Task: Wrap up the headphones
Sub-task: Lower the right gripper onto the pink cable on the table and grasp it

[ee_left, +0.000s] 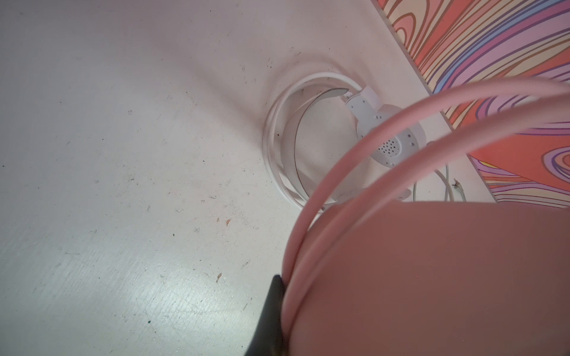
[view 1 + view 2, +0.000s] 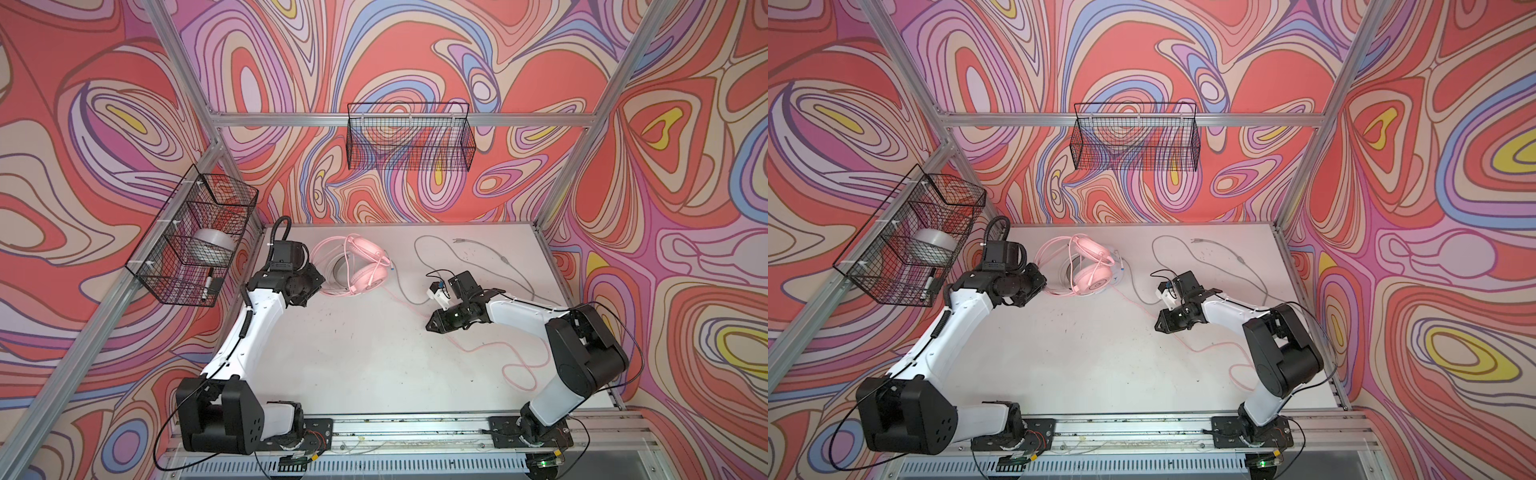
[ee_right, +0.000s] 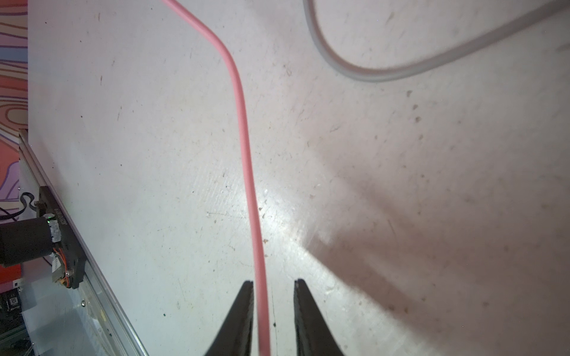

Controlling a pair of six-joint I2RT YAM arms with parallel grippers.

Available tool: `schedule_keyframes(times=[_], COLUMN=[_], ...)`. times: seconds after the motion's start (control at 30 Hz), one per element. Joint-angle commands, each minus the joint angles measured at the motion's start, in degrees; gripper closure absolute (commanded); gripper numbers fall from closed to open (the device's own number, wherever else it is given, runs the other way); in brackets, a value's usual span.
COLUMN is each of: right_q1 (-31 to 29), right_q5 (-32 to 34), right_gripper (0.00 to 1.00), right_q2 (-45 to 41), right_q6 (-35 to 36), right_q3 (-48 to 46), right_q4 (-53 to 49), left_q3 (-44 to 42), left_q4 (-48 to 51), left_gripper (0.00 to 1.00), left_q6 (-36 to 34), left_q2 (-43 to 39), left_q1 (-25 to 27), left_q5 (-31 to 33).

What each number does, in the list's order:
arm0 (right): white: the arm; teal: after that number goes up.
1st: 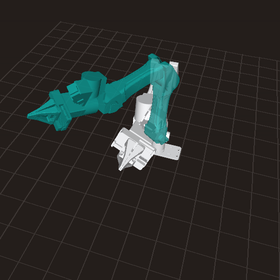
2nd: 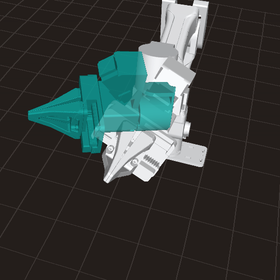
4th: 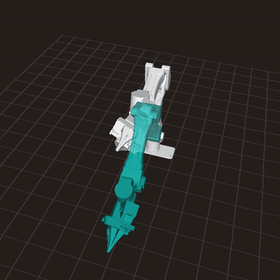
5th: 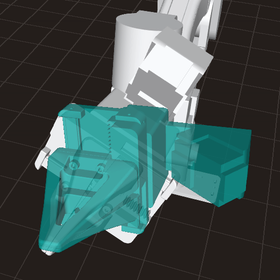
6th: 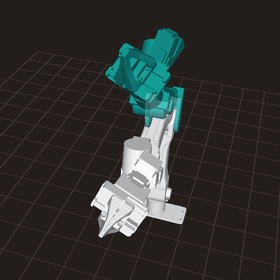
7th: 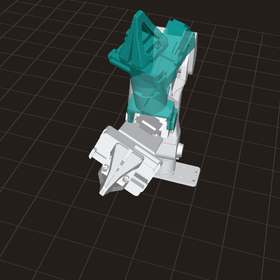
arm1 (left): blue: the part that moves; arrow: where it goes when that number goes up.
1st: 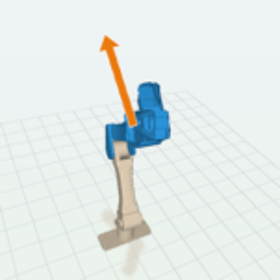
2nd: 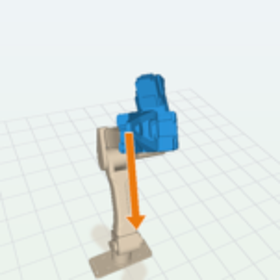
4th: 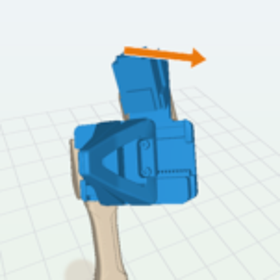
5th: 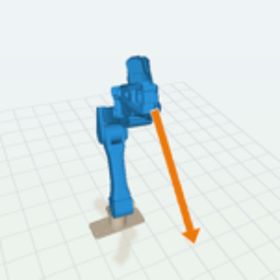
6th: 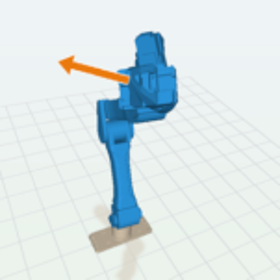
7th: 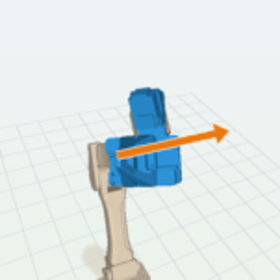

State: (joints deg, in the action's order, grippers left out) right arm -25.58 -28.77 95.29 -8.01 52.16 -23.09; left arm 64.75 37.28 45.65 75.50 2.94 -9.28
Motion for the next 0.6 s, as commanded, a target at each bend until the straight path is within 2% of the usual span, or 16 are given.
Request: schedule_keyframes(times=[0.0, 0.1, 0.27, 0.4, 0.57], right_q1=[-0.2, -0.2, -0.3, -0.4, -1.4], right_q5=[1.4, 2.5, 2.3, 1.9, 1.7], right_gripper=[0.74, 0.74, 0.84, 0.87, 0.96], right_q2=[-1.2, -2.7, -4.2, -3.5, -3.4], right_q6=[0.4, 0.4, 0.8, 0.8, 1.1], right_q3=[-0.7, -1.2, -2.3, -2.5, -1.3], right_q4=[-1.3, -2.6, -4.1, -3.3, -3.2], left_q3=[0.1, 0.1, -0.1, -0.5, -0.4], left_q4=[-1.9, -1.8, -2.2, -2.8, -2.6], left_gripper=[1.00, 1.00, 1.00, 1.00, 1.00], left_q6=[1.2, 1.3, 1.5, 2.1, 2.3], left_q2=[-0.5, -0.5, -0.4, 0.0, -0.2], left_q1=[-0.4, -0.4, -0.4, -0.4, -0.4], left_q5=[-0.5, -0.3, -0.7, -1.6, -1.4])
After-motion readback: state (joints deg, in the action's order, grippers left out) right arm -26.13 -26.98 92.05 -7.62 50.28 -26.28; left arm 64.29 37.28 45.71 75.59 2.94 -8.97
